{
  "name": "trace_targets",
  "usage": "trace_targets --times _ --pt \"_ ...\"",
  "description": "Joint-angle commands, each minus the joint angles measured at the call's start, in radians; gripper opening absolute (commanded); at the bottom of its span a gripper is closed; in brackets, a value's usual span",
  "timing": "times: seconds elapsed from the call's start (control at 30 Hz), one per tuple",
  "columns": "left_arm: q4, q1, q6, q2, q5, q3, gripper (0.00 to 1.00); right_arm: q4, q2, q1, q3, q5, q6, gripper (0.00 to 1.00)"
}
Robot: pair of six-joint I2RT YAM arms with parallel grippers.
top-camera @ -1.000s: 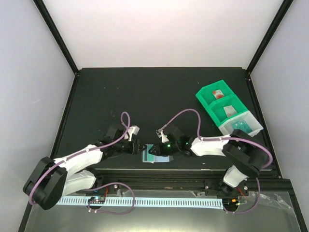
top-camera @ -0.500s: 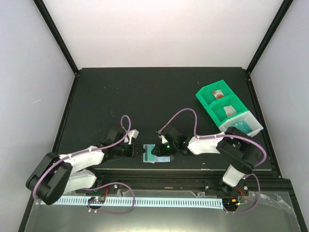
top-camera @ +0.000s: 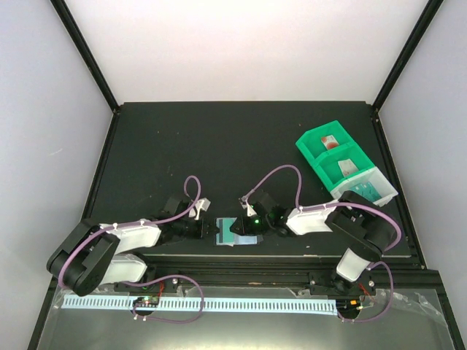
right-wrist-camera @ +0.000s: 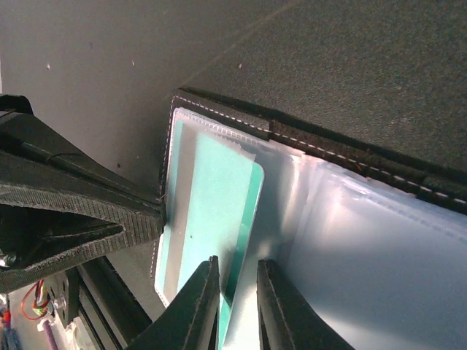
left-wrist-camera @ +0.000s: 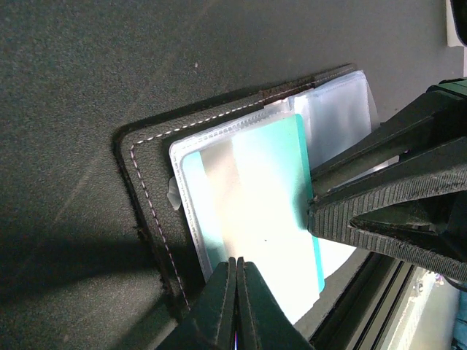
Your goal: Take the credit cards out of the card holder
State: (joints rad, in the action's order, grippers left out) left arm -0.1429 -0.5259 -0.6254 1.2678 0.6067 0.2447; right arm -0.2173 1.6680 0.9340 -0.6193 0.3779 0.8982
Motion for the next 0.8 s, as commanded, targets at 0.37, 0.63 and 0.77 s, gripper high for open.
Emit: trace_targets --times 0.37,0.63,0.77 --pt "-0.025 -0.012 0.006 0.007 -0.039 -0.013 0.02 -0.206 0.05 -0.053 0.079 0.082 0.083 0.11" --pt "-0.024 -0.016 0.009 0.03 -0.042 -0.005 0.01 -0.279 0.08 -0.061 0.092 0.127 0.124 0.01" --pt "0.006 -0.017 0.015 0.035 -0.05 0.011 0.02 -0.307 0.077 -0.067 0.1 0.141 0.113 0.01"
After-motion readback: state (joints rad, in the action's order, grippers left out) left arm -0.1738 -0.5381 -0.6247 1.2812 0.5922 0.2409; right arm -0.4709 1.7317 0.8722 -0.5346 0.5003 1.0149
